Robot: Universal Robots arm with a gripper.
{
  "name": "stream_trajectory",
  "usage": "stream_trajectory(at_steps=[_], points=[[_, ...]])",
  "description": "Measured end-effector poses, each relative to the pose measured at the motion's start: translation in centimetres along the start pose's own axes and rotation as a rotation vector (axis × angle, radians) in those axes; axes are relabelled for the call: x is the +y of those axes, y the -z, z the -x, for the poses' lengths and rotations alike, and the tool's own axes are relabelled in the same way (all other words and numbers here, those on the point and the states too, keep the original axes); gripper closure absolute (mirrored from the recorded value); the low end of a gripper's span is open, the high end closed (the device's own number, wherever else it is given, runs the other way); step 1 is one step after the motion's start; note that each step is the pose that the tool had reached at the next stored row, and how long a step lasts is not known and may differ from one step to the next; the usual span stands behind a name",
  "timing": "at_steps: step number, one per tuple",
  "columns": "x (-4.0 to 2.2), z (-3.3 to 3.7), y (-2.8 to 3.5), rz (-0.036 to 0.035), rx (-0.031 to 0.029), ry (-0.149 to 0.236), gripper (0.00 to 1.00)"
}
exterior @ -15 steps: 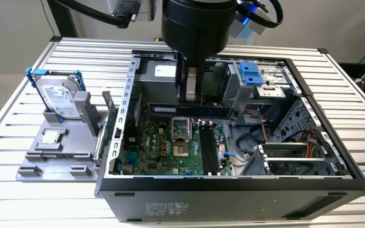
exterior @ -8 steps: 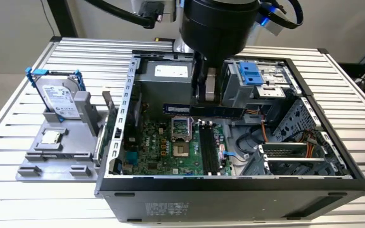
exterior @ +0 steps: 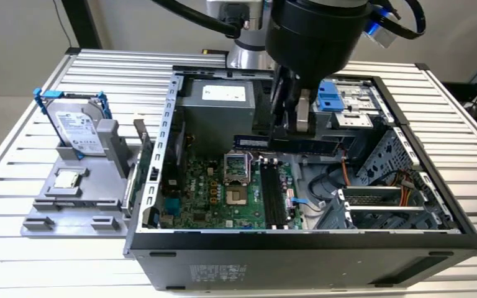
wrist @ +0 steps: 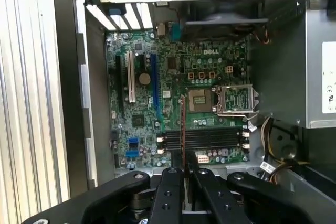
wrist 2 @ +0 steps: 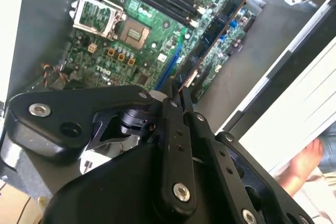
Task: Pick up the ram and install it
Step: 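Pick up the ram and move it above insertion slot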
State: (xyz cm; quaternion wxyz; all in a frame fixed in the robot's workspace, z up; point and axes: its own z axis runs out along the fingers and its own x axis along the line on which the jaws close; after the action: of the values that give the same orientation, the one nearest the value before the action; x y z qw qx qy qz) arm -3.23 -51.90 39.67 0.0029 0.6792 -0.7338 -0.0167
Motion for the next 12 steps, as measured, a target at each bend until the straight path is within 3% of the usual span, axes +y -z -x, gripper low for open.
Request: stream_trajectory(at_steps=[9, 12], points=[[-3.38, 0.48, 0.09, -0.0001, -0.0001, -0.004, 1.00], [-4.13, 0.56, 0.11, -0.0001, -0.0002, -0.004, 1.00]])
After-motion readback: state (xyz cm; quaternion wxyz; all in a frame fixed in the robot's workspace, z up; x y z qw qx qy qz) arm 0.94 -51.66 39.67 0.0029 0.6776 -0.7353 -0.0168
